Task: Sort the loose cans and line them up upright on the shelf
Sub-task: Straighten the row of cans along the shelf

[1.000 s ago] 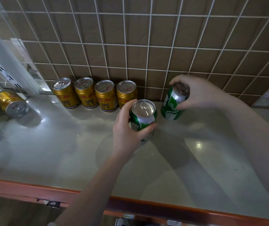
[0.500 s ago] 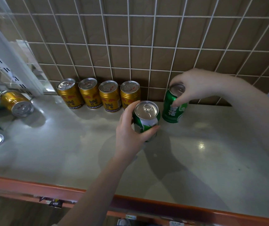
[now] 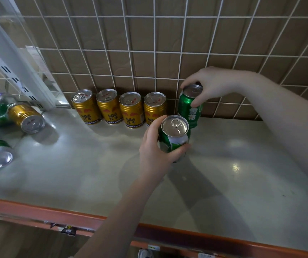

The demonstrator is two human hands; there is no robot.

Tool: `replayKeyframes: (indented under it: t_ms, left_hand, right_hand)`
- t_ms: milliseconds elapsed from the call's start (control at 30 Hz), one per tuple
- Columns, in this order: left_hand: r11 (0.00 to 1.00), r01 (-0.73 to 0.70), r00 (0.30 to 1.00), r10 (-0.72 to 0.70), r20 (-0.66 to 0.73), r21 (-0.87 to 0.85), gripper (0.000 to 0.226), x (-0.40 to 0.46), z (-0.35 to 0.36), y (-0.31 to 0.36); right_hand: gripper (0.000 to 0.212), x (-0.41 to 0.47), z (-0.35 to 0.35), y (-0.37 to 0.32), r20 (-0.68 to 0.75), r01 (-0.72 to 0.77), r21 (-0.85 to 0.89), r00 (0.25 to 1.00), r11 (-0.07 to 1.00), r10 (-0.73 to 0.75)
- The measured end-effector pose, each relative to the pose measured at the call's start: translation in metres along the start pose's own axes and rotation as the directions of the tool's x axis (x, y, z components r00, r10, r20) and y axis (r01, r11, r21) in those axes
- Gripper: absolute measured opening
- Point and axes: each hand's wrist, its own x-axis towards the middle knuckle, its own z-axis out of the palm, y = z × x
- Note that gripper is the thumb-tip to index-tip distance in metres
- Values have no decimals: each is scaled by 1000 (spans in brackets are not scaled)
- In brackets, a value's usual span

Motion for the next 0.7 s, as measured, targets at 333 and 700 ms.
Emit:
replayKeyframes:
  t_ms: [333,700]
  left_hand:
    - [1000,22,1000,-22,3,21,74,2,-2,1]
    - [999,1,987,-9,162,51,85,9,-9,3]
  right_hand:
    - [56,22,0,-16,16,24,23,1000,999,-24]
    - [71,2,16,-5,-80,-62,97,994,993,70]
